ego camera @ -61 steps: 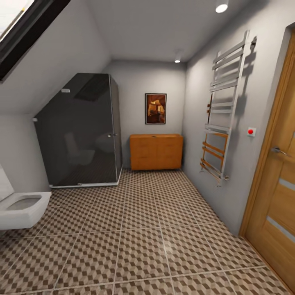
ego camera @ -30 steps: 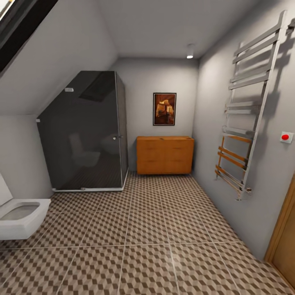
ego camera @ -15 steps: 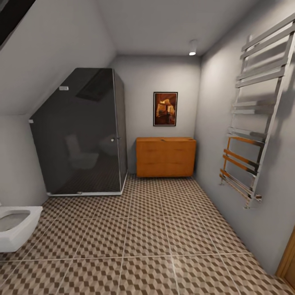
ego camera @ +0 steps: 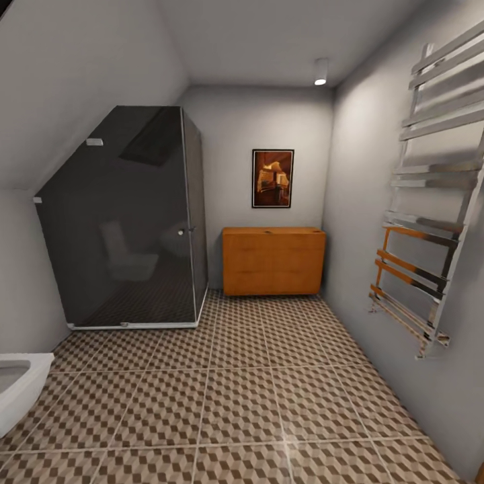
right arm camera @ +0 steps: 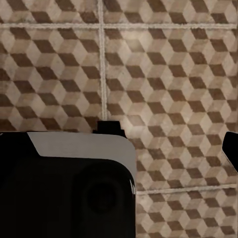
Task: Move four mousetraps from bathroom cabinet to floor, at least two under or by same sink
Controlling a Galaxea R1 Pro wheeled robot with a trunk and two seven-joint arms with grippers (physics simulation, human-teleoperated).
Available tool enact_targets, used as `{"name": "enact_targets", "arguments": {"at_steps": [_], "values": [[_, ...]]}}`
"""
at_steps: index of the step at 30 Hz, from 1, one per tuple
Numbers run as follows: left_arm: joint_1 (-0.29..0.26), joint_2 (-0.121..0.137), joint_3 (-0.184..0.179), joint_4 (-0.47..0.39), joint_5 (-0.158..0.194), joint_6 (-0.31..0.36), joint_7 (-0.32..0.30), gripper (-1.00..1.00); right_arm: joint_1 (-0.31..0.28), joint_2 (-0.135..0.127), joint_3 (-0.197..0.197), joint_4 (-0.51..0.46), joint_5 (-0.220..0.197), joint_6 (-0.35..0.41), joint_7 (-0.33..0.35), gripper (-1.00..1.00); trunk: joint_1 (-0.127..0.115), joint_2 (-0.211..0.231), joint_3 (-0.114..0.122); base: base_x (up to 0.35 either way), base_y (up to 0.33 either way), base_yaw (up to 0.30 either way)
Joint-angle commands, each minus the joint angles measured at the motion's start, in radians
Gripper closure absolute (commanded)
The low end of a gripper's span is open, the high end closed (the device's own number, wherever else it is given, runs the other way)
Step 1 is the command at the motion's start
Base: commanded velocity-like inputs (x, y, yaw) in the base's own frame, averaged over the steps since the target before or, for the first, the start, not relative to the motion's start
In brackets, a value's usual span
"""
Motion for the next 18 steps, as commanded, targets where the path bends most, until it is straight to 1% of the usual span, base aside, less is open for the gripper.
{"name": "enact_targets", "arguments": {"at_steps": [1,7,18], "values": [[-0.001,-0.001,-0.003,0.001,0.006,-0.003,0.003,-1.00,-0.001,0.000,0.007,0.003,-0.005,-0.006,-0.002,-1.00,0.001,-0.001,-0.001,0.327,0.000,0.000],[-0.001,-0.001,-0.003,0.001,0.006,-0.003,0.003,-1.00,-0.002,0.002,0.007,0.003,-0.015,-0.007,-0.003,-1.00,0.001,-0.001,-0.001,0.327,0.000,0.000],[-0.001,-0.001,-0.003,0.001,0.006,-0.003,0.003,-1.00,-0.002,0.004,0.007,0.003,-0.018,-0.007,-0.007,-1.00,0.001,-0.001,-0.001,0.327,0.000,0.000]]}}
